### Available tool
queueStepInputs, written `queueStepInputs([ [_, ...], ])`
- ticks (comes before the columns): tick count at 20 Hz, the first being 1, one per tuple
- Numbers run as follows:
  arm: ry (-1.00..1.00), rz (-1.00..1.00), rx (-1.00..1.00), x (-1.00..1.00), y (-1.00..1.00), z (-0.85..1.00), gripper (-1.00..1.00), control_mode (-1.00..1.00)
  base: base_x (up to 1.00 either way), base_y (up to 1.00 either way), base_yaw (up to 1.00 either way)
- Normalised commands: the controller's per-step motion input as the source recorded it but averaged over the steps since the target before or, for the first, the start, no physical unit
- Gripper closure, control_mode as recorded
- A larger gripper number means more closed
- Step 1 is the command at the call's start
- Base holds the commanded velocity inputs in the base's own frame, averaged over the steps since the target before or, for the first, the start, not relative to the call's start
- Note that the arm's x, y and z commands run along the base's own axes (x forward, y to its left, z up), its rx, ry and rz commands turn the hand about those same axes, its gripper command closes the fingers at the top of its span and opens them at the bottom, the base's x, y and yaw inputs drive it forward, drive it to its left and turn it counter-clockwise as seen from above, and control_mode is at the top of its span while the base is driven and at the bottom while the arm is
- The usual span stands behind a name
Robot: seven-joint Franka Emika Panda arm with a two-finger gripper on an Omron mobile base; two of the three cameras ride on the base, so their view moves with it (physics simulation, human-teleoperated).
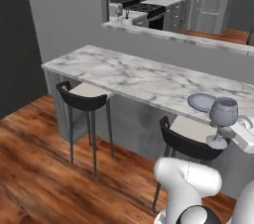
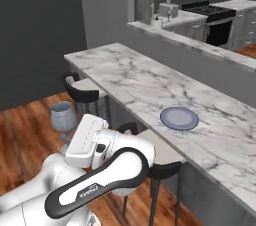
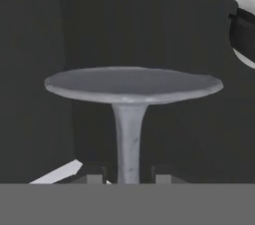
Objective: Retrieve the wine glasses from the counter and place one next to each plate.
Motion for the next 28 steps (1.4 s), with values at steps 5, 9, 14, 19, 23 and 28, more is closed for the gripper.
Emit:
queueStepInputs([
  [5, 0.00, 0.00, 0.00, 0.00, 0.00, 0.00, 1.00, 1.00, 0.20, 0.11, -0.49],
  [9, 0.00, 0.00, 0.00, 0.00, 0.00, 0.00, 1.00, 1.00, 0.21, 0.12, -0.49],
  [14, 0.00, 0.00, 0.00, 0.00, 0.00, 0.00, 1.00, 1.00, 0.46, 0.30, -0.39],
  [19, 0.00, 0.00, 0.00, 0.00, 0.00, 0.00, 1.00, 1.00, 0.37, 0.59, -0.36],
  [23, 0.00, 0.00, 0.00, 0.00, 0.00, 0.00, 1.00, 1.00, -0.01, 0.96, -0.21],
  [28, 0.00, 0.00, 0.00, 0.00, 0.00, 0.00, 1.00, 1.00, 0.06, 0.23, -0.15],
])
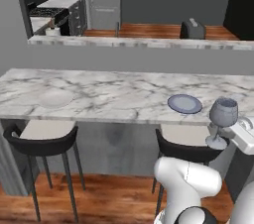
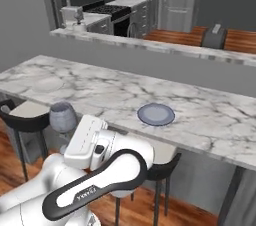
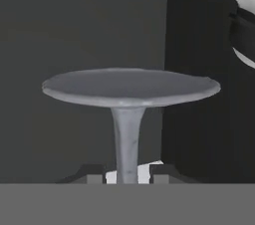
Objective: Retrieve the wine glasses from the counter and place one next to each plate.
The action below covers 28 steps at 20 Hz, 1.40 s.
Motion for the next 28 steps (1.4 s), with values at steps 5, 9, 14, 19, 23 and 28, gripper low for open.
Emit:
queueStepInputs([
  [5, 0.00, 0.00, 0.00, 0.00, 0.00, 0.00, 1.00, 1.00, 0.63, 0.00, -0.21],
  [9, 0.00, 0.00, 0.00, 0.00, 0.00, 0.00, 1.00, 1.00, 0.87, 0.01, -0.26],
  [14, 0.00, 0.00, 0.00, 0.00, 0.00, 0.00, 1.00, 1.00, 0.99, 0.05, -0.29],
  [19, 0.00, 0.00, 0.00, 0.00, 0.00, 0.00, 1.00, 1.00, 0.86, 0.00, -0.34],
  [23, 0.00, 0.00, 0.00, 0.00, 0.00, 0.00, 1.00, 1.00, 0.69, 0.00, -0.43],
  [28, 0.00, 0.00, 0.00, 0.00, 0.00, 0.00, 1.00, 1.00, 0.57, 0.00, -0.41],
])
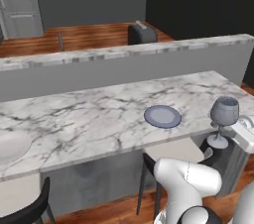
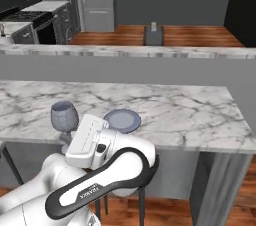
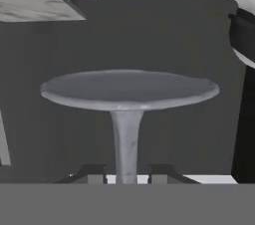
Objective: Retrieve the wine glasses from the counter and place one next to each plate.
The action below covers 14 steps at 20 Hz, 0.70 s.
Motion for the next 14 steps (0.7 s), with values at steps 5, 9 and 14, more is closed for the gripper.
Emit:
queueStepInputs([
  [5, 0.00, 0.00, 0.00, 0.00, 0.00, 0.00, 1.00, 1.00, 0.47, 0.00, -0.36],
  [9, 0.00, 0.00, 0.00, 0.00, 0.00, 0.00, 1.00, 1.00, 0.39, 0.00, -0.21],
  [14, 0.00, 0.00, 0.00, 0.00, 0.00, 0.00, 1.00, 1.00, 0.52, 0.00, -0.01],
])
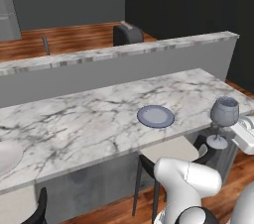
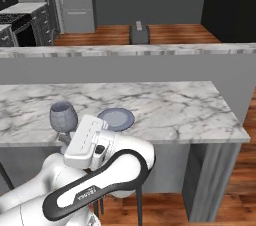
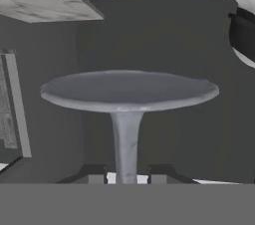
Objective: Retrieve the wine glasses from the counter and place one next to each plate.
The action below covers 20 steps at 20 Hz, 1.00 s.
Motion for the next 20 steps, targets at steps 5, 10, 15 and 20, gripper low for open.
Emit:
queueStepInputs([
  [5, 0.00, 0.00, 0.00, 0.00, 0.00, 0.00, 1.00, 1.00, 0.60, 0.00, -0.01],
  [10, 0.09, 0.00, 0.00, 0.79, -0.03, 0.00, 1.00, -1.00, 0.16, 0.00, 0.00],
  [15, 0.03, 0.00, 0.00, 0.97, -0.16, 0.00, 1.00, -1.00, 0.00, 0.00, 0.00],
  [20, 0.01, 0.00, -0.01, 0.97, -0.22, 0.00, 1.00, -1.00, 0.00, 0.00, 0.00],
])
